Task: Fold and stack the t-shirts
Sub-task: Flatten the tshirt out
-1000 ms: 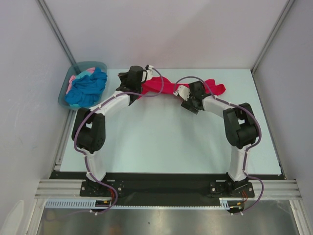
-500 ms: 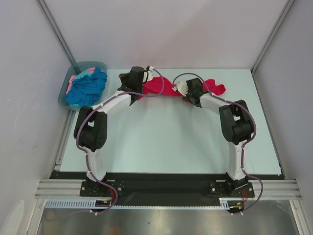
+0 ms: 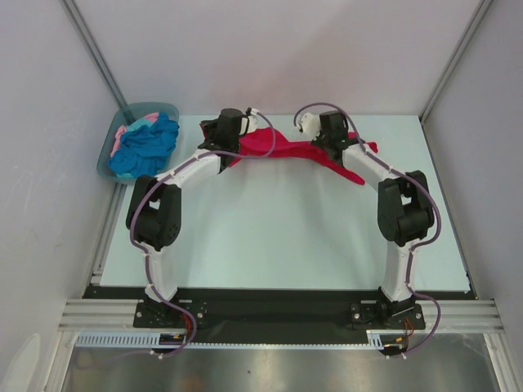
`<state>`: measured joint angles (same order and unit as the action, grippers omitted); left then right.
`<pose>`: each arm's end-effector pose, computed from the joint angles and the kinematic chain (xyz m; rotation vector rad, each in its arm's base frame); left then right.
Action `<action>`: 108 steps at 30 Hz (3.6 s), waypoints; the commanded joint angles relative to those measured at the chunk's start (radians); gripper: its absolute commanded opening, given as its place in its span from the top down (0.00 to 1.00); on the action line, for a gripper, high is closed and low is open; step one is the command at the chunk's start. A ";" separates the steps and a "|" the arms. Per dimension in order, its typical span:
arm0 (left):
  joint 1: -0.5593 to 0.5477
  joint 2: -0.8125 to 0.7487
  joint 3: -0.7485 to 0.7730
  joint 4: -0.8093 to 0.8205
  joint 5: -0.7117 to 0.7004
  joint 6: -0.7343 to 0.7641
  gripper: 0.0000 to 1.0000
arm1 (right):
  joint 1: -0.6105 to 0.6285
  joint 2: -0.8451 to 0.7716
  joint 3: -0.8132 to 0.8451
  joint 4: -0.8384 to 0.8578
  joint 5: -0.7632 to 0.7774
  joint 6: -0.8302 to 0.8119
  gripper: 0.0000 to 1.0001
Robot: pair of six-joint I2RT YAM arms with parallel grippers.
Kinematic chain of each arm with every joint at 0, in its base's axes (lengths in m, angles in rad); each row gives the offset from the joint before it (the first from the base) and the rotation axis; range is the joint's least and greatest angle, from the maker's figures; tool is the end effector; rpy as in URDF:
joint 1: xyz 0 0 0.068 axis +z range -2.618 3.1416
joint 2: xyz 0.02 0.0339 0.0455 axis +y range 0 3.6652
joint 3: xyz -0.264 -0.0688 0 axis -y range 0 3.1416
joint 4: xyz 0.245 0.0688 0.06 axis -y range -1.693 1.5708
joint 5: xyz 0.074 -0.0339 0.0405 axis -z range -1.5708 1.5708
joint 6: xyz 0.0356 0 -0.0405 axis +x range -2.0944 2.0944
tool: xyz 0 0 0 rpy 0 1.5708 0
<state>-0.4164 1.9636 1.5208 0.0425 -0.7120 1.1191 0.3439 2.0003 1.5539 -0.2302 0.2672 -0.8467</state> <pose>0.4311 -0.1652 0.2673 1.0289 1.7718 1.1483 0.4375 0.1467 0.2340 -1.1551 1.9672 -0.5679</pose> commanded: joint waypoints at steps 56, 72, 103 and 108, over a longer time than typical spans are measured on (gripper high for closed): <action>-0.004 -0.019 0.041 0.008 -0.023 -0.001 1.00 | -0.036 0.003 0.011 -0.133 -0.187 -0.002 0.48; -0.004 -0.012 0.042 0.008 -0.030 0.001 1.00 | -0.013 0.106 0.094 -0.092 -0.168 0.017 0.53; -0.004 0.035 0.085 0.011 -0.026 0.004 1.00 | -0.034 0.161 0.155 -0.060 -0.137 -0.003 0.58; -0.004 0.041 0.098 0.011 -0.023 0.007 1.00 | -0.033 0.138 0.160 -0.080 -0.158 0.003 0.58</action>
<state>-0.4187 2.0087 1.5658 0.0360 -0.7151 1.1183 0.3138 2.1841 1.6669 -0.3153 0.1226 -0.8459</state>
